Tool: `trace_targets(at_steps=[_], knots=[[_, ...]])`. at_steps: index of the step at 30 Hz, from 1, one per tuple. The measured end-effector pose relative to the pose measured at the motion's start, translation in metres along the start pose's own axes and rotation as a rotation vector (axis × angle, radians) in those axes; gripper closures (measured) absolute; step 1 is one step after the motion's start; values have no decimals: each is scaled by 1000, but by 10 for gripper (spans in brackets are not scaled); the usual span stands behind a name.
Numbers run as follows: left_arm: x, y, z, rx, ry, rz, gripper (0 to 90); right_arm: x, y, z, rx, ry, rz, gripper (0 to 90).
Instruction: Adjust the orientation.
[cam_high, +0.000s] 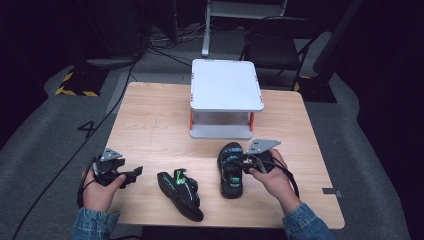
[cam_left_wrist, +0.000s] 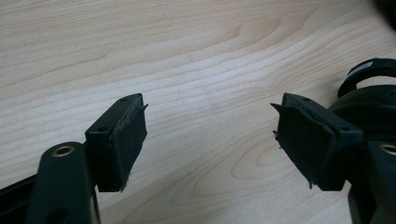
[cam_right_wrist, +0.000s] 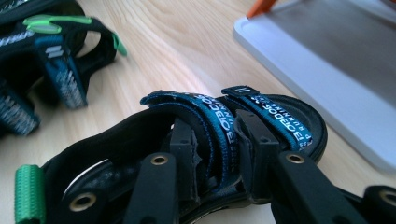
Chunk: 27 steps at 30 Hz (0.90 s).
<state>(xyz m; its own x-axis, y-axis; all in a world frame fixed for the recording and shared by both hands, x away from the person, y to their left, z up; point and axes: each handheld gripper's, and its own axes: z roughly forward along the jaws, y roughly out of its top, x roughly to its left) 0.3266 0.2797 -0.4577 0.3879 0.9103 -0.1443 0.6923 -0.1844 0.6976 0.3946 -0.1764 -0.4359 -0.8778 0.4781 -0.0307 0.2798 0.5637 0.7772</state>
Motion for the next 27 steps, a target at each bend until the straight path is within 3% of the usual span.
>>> trace_targets(at_steps=[3, 5, 7, 12, 14, 17, 20, 22, 25, 27], knots=[[2, -3, -3, -5, 10, -7, 247, -9, 3, 18, -11, 18, -13, 692], [3, -4, -4, -4, 13, -9, 247, -17, 1, 26, -44, 34, 14, 668], [4, -3, -3, -4, 10, -11, 247, -20, -1, 26, -56, 19, 43, 569], [3, 1, 0, -5, 5, 0, 247, -10, -4, 9, -21, -64, 14, 465], [1, 2, 2, -1, -3, 7, 248, -7, -6, -1, -54, -70, 51, 433], [-2, 5, 3, -5, -5, 14, 247, 2, -6, -14, -61, -100, 87, 412], [-2, 8, 5, -6, -11, 15, 247, 15, -3, -23, -88, -90, 128, 450], [-2, 9, 7, -6, -13, 17, 247, 27, 2, -24, -98, -60, 112, 488], [-3, 11, 9, -3, -8, 25, 247, 45, 8, -17, -83, -23, 28, 589], [-3, 11, 9, -6, 0, 29, 247, 55, 11, -12, -59, -6, -10, 595]])
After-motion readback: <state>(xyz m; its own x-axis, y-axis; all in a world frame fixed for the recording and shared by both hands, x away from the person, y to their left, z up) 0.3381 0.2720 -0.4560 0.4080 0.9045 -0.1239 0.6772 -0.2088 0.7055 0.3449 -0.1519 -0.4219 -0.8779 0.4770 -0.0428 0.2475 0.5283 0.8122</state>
